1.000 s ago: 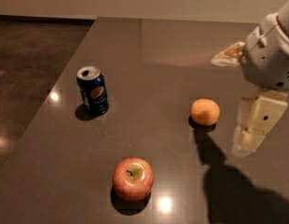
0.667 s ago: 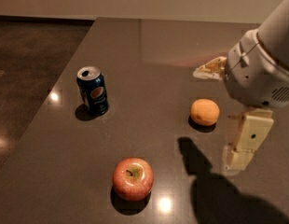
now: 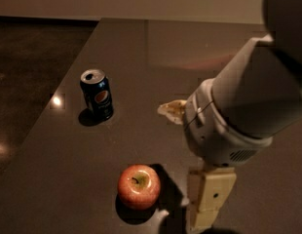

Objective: Pick apple

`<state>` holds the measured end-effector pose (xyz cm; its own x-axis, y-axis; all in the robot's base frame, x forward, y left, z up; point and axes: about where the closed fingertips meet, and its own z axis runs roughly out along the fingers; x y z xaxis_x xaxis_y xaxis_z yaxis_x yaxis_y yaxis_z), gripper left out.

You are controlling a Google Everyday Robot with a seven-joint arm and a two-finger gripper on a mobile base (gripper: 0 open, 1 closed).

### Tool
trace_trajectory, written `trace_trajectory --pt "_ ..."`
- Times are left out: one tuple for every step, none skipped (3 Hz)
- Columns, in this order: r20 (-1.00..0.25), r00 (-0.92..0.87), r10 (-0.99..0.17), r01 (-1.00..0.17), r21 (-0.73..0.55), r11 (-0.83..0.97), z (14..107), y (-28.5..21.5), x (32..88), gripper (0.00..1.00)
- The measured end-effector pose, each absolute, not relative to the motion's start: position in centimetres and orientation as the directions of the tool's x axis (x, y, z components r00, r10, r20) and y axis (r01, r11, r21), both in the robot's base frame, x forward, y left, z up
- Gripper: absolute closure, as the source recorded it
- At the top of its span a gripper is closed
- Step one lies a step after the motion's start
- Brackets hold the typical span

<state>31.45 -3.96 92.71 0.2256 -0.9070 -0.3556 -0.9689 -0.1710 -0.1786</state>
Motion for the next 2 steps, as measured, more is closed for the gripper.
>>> trace_trajectory --pt "-0.369 0.241 -0.898 -0.970 -0.132 -0.206 89.2 -0.6 30.2 0.00" --pt "-0.389 0.243 -0.889 -0.970 -0.087 -0.227 87.1 1.0 29.9 0.00"
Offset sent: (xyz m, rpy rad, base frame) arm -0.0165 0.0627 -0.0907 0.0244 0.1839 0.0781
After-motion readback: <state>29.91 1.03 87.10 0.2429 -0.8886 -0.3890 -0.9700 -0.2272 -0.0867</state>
